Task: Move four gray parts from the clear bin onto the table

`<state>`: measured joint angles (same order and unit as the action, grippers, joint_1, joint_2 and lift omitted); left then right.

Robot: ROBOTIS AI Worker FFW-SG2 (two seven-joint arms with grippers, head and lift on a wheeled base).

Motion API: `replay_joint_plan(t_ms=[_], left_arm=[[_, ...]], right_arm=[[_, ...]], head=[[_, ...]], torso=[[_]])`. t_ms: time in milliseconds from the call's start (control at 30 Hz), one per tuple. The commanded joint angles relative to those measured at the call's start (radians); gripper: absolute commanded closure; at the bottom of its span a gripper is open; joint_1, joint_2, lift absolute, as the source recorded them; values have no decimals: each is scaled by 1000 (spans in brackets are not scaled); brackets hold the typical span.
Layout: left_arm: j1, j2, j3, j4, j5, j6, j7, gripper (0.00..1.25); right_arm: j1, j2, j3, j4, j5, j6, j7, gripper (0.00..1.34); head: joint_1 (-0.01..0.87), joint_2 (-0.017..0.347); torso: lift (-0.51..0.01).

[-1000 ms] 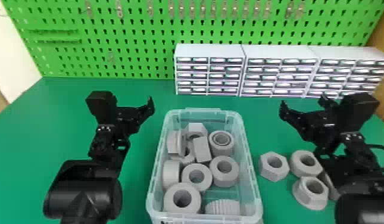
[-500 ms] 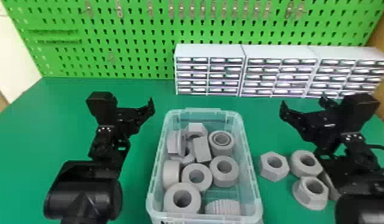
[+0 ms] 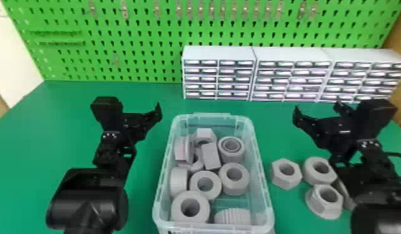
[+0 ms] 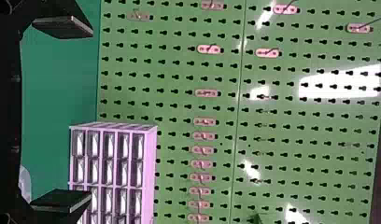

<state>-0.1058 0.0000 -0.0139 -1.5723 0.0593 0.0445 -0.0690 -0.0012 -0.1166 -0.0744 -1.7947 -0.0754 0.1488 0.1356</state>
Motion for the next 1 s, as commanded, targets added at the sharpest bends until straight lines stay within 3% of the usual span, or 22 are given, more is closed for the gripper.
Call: replay_joint_plan(t_ms=[0,300,967], left_arm=[[0,-3,2,0,1,0,0,73],[0,-3,5,0,1,-2,0,73],[9,-3,12,0,1,-3,0,73]], right_arm=[[-2,3,13,0,8,1,-30,150],[-11,-1,39,0,0,0,-48,150],[13,2,-74,-32,2,0,-48,150]], head=[[693,72],[693,72],[693,72]], torso=[[-52],[-52],[-52]])
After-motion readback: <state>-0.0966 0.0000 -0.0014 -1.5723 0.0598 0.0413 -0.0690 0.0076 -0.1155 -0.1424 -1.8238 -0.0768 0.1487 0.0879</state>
